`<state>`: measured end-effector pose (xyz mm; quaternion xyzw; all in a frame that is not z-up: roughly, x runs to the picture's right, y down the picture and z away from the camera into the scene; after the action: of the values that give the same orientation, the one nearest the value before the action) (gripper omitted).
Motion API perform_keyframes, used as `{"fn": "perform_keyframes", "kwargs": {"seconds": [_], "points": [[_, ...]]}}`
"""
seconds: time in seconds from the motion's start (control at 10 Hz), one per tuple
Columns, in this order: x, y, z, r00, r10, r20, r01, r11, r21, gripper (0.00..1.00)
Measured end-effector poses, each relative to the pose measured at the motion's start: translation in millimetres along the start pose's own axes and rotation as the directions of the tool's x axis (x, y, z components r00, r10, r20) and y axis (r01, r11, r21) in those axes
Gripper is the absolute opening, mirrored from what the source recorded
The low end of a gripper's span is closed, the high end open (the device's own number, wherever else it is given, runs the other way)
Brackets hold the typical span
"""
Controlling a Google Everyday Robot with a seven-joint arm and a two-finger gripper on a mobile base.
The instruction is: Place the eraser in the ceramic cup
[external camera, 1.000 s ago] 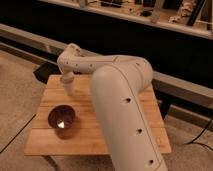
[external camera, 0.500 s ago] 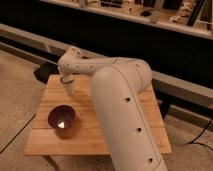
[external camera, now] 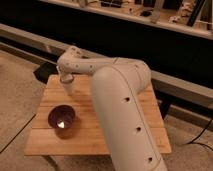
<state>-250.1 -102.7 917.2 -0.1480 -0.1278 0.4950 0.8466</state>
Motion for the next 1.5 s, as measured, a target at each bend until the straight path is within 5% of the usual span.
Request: {"fn": "perform_keyframes", "kwargs": {"seconds": [0.7,1.5], "points": [[3.6,-3.5,-1.3,1.0,-0.006,0.002,0.006,1.0,-0.01,0.78],[10.8,-0.3,8.6,1.0,-0.01,-0.01,0.01,0.999,-0.03,0.8]]}}
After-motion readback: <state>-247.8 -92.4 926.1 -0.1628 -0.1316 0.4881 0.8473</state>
